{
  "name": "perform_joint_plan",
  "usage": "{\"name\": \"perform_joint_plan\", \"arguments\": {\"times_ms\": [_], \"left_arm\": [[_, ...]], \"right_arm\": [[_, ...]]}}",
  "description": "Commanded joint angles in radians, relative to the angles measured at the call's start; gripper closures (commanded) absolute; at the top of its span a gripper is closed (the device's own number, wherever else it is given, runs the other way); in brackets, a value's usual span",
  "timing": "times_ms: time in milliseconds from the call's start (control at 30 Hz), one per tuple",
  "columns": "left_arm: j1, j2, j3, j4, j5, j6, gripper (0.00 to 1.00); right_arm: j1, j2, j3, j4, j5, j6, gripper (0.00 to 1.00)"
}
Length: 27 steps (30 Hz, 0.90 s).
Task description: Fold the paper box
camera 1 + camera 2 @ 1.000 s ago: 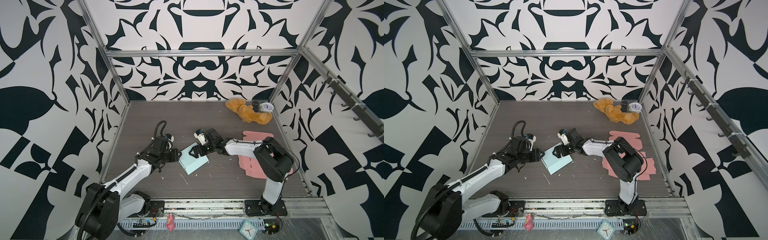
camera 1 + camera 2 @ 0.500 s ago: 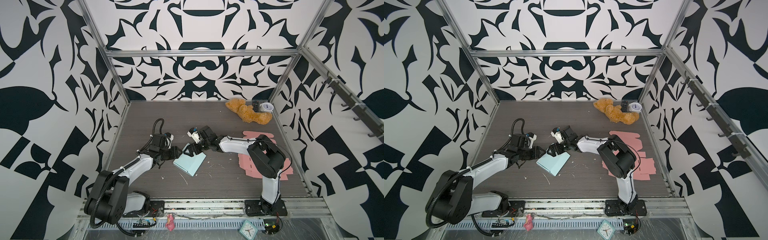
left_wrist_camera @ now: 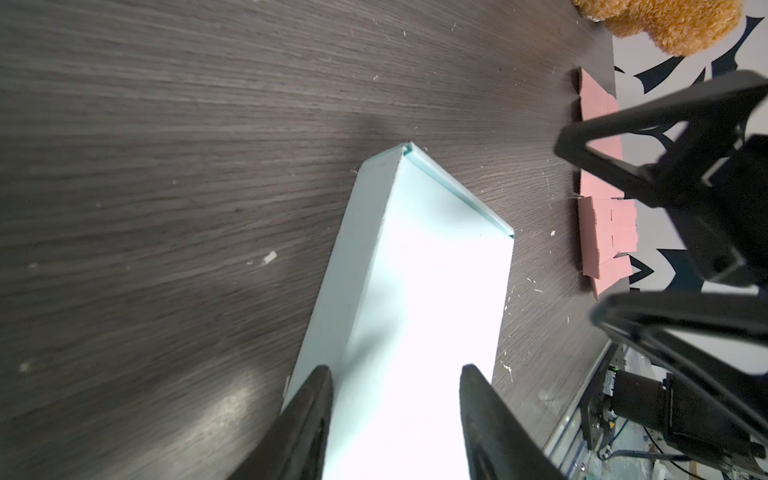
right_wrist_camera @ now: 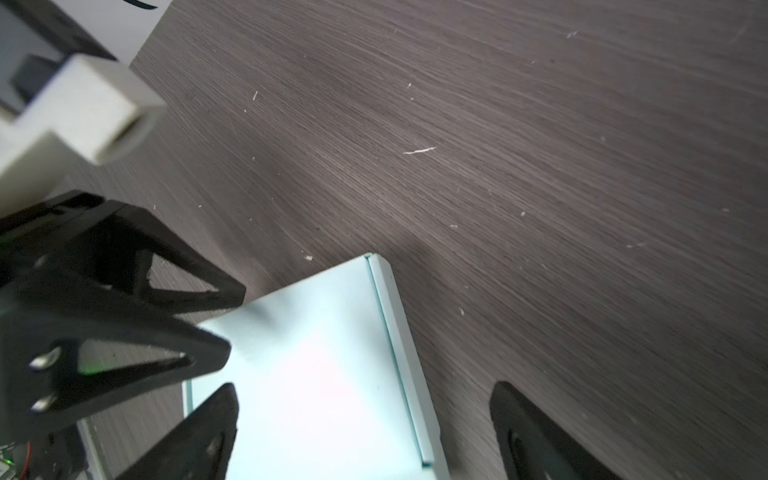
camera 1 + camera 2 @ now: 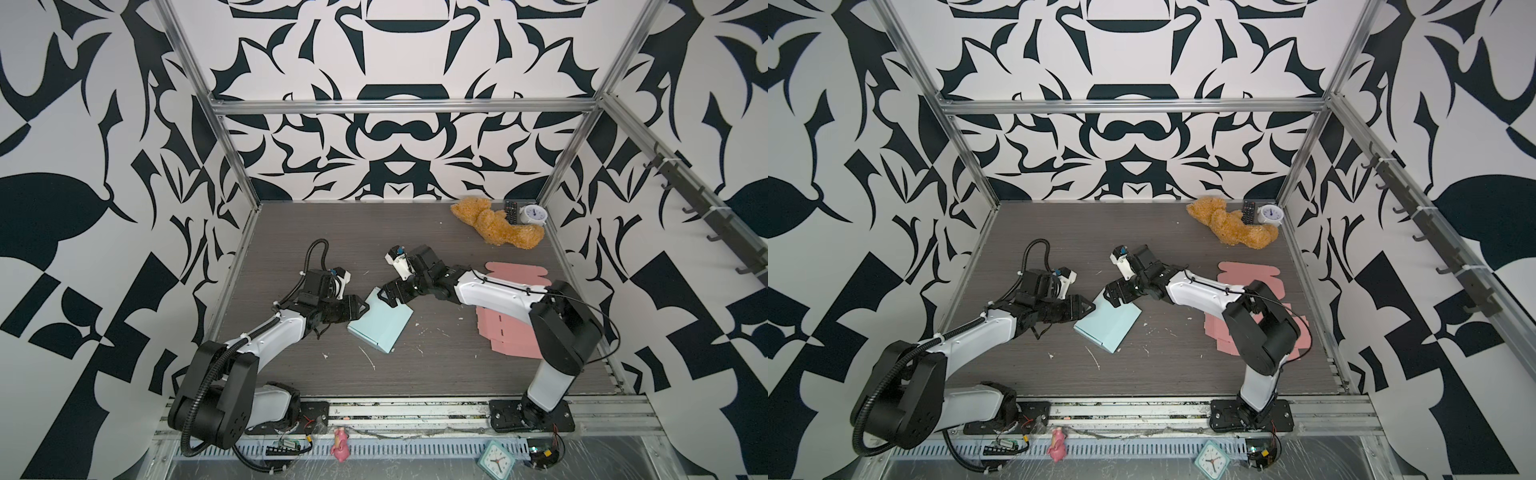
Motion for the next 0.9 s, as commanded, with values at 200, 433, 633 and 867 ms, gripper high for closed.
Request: {"name": "perform_joint_plan", "arguments": {"times_ms": [200, 433, 633, 867], "left_arm": [[-0.046, -0.007, -0.034, 0.027, -0.002, -0.047, 0.47], [-0.073, 0.003, -0.043, 0.027, -0.023, -0.067, 0.49], [-0.092, -0.007, -0.053, 0.022, -0.034, -0.080, 0.49], [-0.114, -0.014, -0.060, 0.018, -0.042, -0.092, 0.50]], "right_arm": [[0.025, -0.213, -0.219, -0.084, 0.064, 0.048, 0.11], [0.083, -0.228, -0.295, -0.088, 0.088, 0.094, 0.21], [0.105, -0.228, -0.321, -0.071, 0.098, 0.108, 0.30], [0.133, -0.198, -0.318, -0.048, 0.102, 0.122, 0.35]]}}
